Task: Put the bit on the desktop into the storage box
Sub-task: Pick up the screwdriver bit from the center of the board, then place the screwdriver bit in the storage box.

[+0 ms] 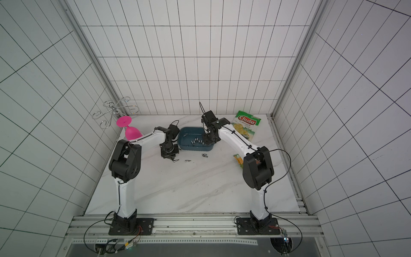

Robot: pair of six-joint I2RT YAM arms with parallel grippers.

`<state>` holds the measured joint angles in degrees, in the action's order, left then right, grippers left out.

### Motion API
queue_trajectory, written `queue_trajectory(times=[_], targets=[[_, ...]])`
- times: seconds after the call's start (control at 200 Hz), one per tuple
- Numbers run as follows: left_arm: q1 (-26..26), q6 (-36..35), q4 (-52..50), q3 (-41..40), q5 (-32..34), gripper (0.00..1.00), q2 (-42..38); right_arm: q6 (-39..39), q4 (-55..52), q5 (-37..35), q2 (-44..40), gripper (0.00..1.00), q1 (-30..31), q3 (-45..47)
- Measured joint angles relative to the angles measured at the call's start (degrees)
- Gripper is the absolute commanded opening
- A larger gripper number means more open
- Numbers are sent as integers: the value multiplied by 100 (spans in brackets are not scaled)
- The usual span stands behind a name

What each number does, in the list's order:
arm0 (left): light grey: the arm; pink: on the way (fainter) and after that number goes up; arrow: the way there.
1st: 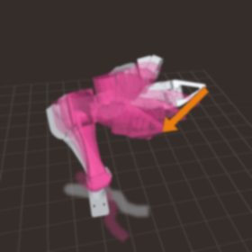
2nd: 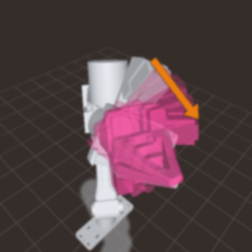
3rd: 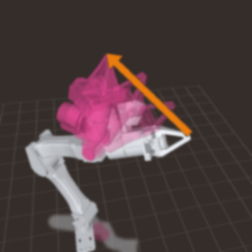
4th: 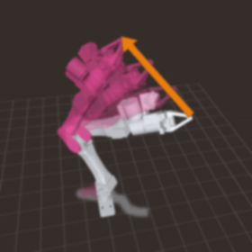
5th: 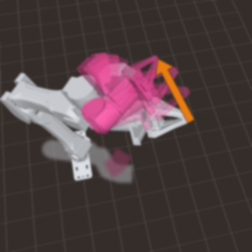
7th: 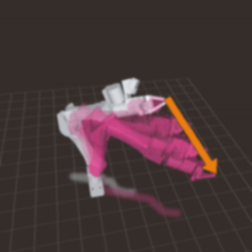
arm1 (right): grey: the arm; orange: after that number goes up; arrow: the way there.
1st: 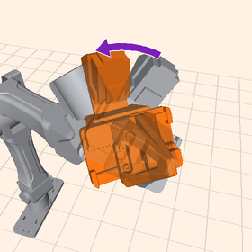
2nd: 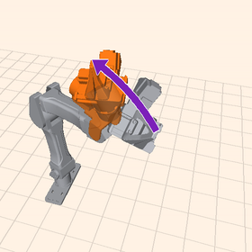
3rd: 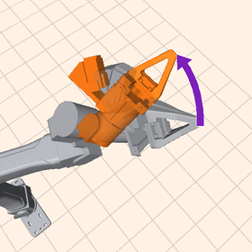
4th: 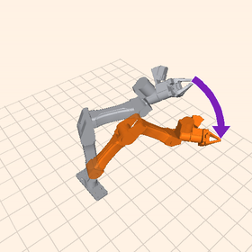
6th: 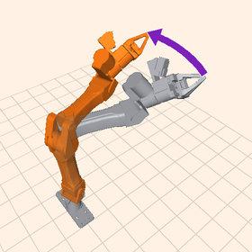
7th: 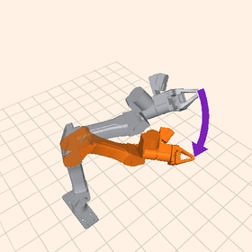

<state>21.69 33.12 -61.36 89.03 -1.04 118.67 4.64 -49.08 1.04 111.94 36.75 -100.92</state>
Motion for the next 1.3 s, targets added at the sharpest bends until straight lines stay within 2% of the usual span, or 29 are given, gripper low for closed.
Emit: queue_trajectory(times=[0.135,0.46,0.6,0.75,1.045,1.3], targets=[[0,-61,-391,380,103,0,-188,101,46,-4,-140,50,0,221],[26,-149,-1023,2131,98,0,-258,291,345,-131,-946,51,-2,1150],[85,-205,-1071,3032,-120,0,85,400,474,-153,-1327,51,0,1681],[227,-227,-1040,3827,-380,0,824,516,527,-162,-1663,51,0,2157],[431,-188,-734,4380,-874,0,1912,697,560,-214,-2063,51,2,2583],[409,-72,-455,4441,-933,0,2201,767,560,-212,-2083,52,4,2669]])
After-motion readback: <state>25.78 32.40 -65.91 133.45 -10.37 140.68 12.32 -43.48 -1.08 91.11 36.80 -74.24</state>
